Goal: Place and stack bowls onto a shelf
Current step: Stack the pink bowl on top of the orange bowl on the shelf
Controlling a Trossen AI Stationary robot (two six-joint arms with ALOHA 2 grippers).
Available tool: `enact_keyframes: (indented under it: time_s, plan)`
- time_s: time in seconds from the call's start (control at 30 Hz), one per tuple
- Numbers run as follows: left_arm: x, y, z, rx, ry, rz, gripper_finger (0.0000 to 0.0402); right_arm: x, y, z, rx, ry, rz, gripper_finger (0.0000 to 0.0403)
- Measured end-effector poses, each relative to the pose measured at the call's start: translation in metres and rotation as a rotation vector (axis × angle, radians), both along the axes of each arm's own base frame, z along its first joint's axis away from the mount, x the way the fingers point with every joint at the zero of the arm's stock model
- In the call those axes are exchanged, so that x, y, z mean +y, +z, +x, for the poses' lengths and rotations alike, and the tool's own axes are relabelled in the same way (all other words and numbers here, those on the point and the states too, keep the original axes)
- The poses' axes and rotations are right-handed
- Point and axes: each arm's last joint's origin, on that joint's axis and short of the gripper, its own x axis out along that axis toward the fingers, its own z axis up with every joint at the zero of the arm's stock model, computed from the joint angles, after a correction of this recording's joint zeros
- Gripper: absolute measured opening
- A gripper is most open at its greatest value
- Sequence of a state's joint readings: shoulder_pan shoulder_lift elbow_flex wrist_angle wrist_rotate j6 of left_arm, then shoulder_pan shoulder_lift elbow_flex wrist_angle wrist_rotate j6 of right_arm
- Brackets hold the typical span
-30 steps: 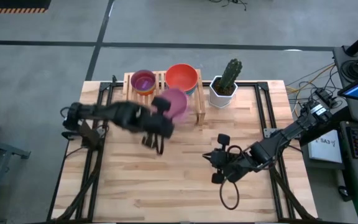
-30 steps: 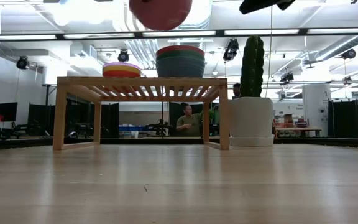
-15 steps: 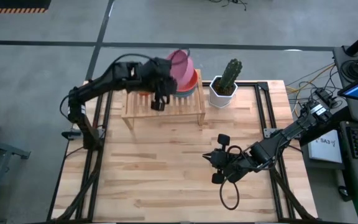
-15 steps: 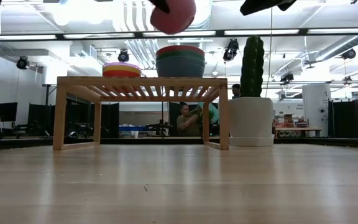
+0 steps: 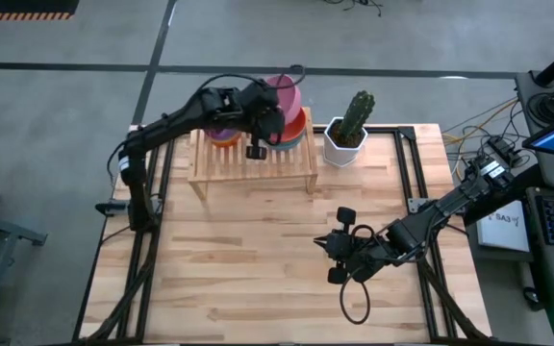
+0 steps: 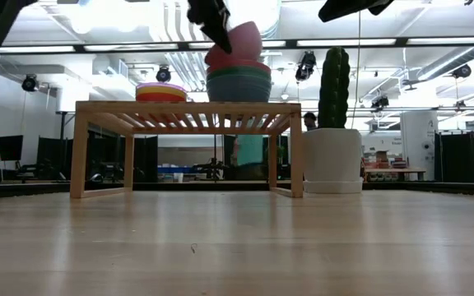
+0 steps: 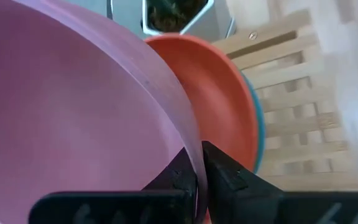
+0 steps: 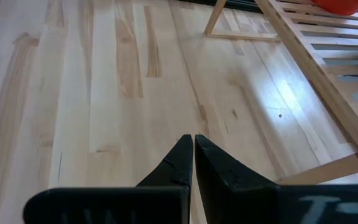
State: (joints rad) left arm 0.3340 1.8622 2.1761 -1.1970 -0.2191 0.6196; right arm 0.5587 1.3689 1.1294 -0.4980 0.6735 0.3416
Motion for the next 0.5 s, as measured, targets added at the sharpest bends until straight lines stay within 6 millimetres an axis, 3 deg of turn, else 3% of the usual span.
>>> enact_keyframes:
  time_s: [0.2, 0.5]
  plan:
    - [0.0032, -0.0059, 0.0043, 0.029, -0.001, 0.016, 0.0022, 0.0000, 0.0000, 0.0000, 0.000, 0.000, 0.000, 0.0009]
    - [0.0032, -0.0044, 0.0029, 0.030, 0.002, 0.027, 0.0090, 0.0000, -0.0001, -0.0001, 0.001, 0.000, -0.001, 0.0009]
